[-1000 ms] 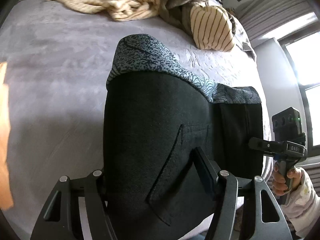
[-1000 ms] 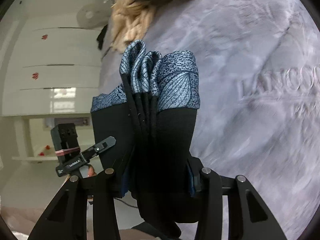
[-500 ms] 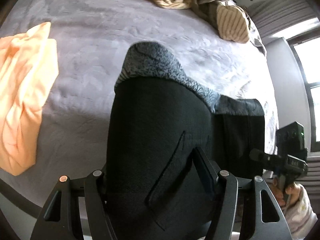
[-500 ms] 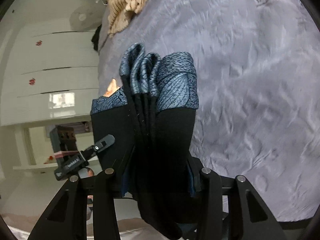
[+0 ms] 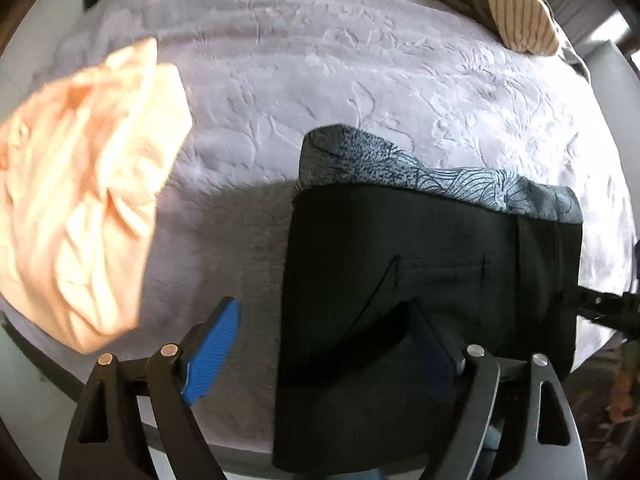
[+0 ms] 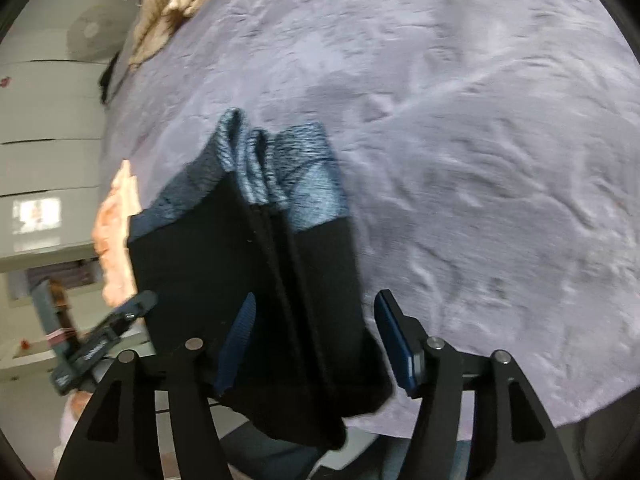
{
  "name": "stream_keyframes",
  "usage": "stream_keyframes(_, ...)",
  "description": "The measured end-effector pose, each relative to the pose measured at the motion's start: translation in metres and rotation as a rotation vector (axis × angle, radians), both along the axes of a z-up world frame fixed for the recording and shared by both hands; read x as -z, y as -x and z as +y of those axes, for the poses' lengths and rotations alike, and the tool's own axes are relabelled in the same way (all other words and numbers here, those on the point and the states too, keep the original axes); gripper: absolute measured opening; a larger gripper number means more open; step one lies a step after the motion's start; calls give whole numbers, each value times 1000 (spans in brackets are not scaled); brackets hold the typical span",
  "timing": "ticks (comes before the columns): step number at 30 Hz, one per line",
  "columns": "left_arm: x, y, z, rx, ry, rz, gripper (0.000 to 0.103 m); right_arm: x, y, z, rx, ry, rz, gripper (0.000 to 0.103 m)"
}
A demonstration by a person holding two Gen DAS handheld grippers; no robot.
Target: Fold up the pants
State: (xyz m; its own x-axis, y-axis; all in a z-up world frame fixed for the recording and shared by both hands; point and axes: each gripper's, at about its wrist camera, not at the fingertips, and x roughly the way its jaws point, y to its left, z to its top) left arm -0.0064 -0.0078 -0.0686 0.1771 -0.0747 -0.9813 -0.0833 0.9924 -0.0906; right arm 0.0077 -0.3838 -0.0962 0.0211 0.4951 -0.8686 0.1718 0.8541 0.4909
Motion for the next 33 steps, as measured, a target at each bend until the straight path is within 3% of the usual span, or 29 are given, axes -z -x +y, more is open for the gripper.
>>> stream_keyframes(3, -9, 6, -1, 16, -40, -23, 85, -5, 3, 1, -12, 89, -12, 77)
stream_keyframes(9, -25, 14, -12, 26, -70, -52, 85, -21, 17, -2, -23, 214, -56, 78)
stream_keyframes(20, -49, 22, -27, 96, -58, -108, 86, -61, 39, 32, -24, 259, -130, 85)
stream_keyframes(21, -50, 23, -28, 100, -57, -112, 87, -63, 41, 37, -29, 265, -138, 86)
stream_keyframes(22, -50, 25, -29, 103, -59, -114, 101, -64, 42, 41, -33, 270, -141, 87)
stream_keyframes(23, -51, 26, -30, 107, -66, -121, 103, -66, 44, 46, -36, 279, -146, 88)
stream_keyframes(28, -50, 31, -32, 130, -81, -118, 103, -72, 51, 63, -43, 327, -187, 90)
stream_keyframes(29, -48, 32, -32, 133, -81, -116, 103, -73, 52, 65, -44, 349, -198, 100)
stream_keyframes(30, -48, 32, -32, 136, -81, -115, 103, -75, 54, 67, -45, 377, -215, 103)
stream_keyframes(33, -49, 34, -31, 133, -84, -118, 103, -83, 56, 72, -53, 436, -269, 103)
